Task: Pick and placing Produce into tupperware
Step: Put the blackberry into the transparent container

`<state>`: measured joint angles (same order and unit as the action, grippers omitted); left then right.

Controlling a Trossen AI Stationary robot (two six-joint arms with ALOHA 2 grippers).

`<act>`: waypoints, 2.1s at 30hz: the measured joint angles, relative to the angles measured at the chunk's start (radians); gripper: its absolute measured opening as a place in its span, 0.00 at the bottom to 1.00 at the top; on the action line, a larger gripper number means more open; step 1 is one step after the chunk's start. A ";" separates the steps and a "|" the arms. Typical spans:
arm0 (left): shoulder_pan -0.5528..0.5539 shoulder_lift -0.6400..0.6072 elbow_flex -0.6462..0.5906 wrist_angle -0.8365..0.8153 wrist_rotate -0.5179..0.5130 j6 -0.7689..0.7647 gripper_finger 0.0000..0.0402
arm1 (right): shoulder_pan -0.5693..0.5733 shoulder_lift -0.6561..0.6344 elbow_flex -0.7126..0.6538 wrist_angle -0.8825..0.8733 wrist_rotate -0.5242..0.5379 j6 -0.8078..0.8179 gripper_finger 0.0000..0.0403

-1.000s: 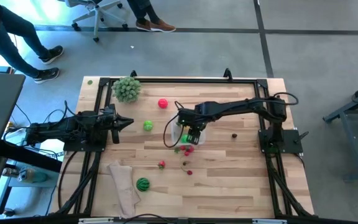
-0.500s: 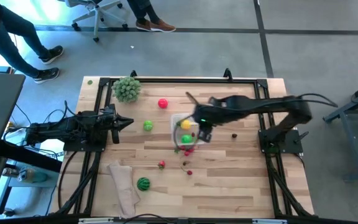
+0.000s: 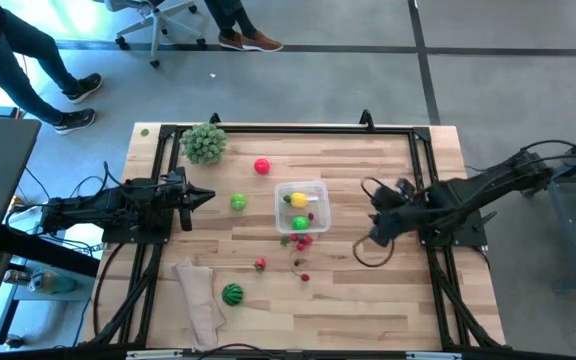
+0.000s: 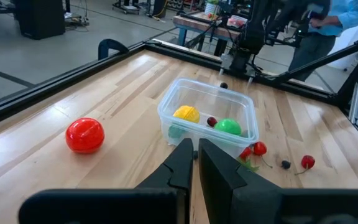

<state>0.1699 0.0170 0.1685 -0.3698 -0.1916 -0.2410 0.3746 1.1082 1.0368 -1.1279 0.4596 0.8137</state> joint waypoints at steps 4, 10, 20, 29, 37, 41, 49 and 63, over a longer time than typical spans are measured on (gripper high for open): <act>0.000 0.000 0.000 0.000 0.000 0.000 0.04 | 0.034 -0.075 -0.166 0.052 -0.064 0.082 0.36; 0.000 0.000 0.000 0.000 0.000 0.000 0.04 | 0.028 -0.102 -0.335 0.123 -0.115 -0.023 0.36; 0.000 0.000 0.000 0.000 0.000 0.000 0.04 | -0.104 -0.093 -0.405 0.146 -0.180 0.069 0.36; 0.000 0.000 0.000 0.000 0.000 0.000 0.04 | -0.280 -0.093 -0.405 0.221 -0.292 0.241 0.38; 0.000 0.000 0.000 0.000 0.000 0.000 0.04 | -0.376 -0.093 -0.466 0.253 -0.362 0.436 0.46; 0.000 0.000 0.000 0.000 0.000 0.000 0.04 | -0.419 -0.092 -0.544 0.327 -0.429 0.451 0.50; 0.000 0.000 0.000 0.000 0.000 0.000 0.04 | -0.479 -0.092 -0.599 0.432 -0.433 0.419 0.54; 0.000 0.000 0.000 0.000 0.000 0.000 0.04 | -0.500 0.044 -0.599 0.515 -0.398 0.410 0.54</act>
<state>0.1698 0.0170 0.1686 -0.3698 -0.1917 -0.2412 -0.1249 1.1526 0.4379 -0.6125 0.0613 1.2241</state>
